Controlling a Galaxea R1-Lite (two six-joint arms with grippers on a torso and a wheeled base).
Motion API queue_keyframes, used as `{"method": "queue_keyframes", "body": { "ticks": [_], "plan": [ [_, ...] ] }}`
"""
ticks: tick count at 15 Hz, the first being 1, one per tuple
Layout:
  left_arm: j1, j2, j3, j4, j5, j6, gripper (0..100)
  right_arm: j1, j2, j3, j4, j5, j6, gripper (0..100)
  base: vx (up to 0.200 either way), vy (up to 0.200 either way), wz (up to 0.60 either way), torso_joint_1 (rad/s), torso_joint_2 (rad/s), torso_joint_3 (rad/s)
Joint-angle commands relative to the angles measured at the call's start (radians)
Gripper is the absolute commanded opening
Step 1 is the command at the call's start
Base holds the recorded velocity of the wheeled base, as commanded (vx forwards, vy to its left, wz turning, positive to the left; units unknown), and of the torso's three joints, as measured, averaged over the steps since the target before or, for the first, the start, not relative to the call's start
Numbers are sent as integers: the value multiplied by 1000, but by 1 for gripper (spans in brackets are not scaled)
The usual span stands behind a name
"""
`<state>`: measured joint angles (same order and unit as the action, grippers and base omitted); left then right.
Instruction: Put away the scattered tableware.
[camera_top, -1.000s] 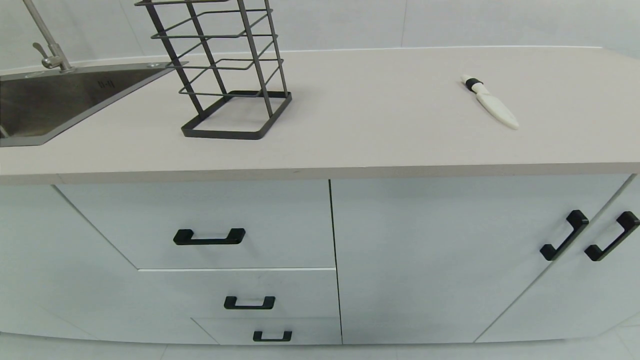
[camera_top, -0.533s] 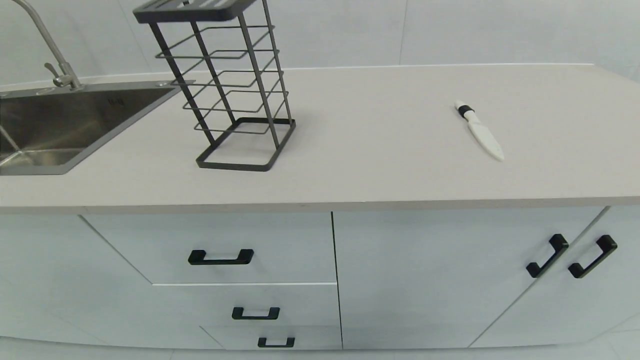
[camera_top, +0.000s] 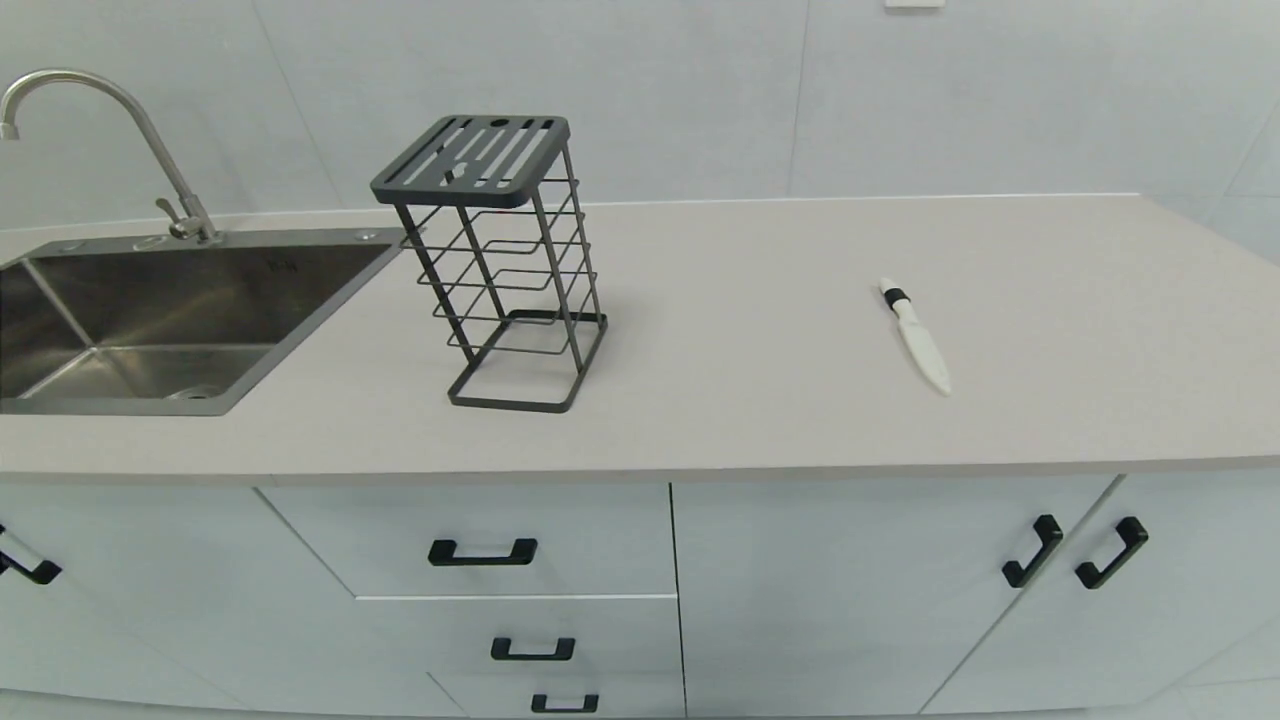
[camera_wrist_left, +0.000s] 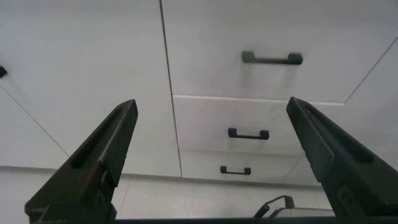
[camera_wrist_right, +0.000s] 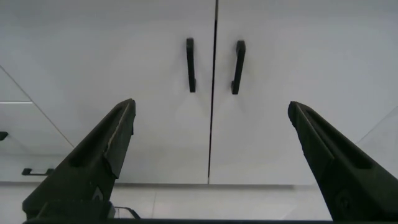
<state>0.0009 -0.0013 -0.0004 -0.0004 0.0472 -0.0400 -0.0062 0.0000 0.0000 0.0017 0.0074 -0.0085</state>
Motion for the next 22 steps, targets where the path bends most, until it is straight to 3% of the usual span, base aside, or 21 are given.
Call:
{"method": "queue_keyframes", "body": {
  "ticks": [1,16,22],
  "plan": [
    [1,1,0,-1,0,0,100,0,2,0,0,0,-1,100,0,0,0,422,-496,-242],
    [1,1,0,-1,2,-1,100,0,0,0,0,0,1,100,0,0,0,295,-541,-260],
    [1,1,0,-1,3,-3,100,0,0,0,0,-3,1,100,0,0,0,48,-93,-47]
  ]
}}
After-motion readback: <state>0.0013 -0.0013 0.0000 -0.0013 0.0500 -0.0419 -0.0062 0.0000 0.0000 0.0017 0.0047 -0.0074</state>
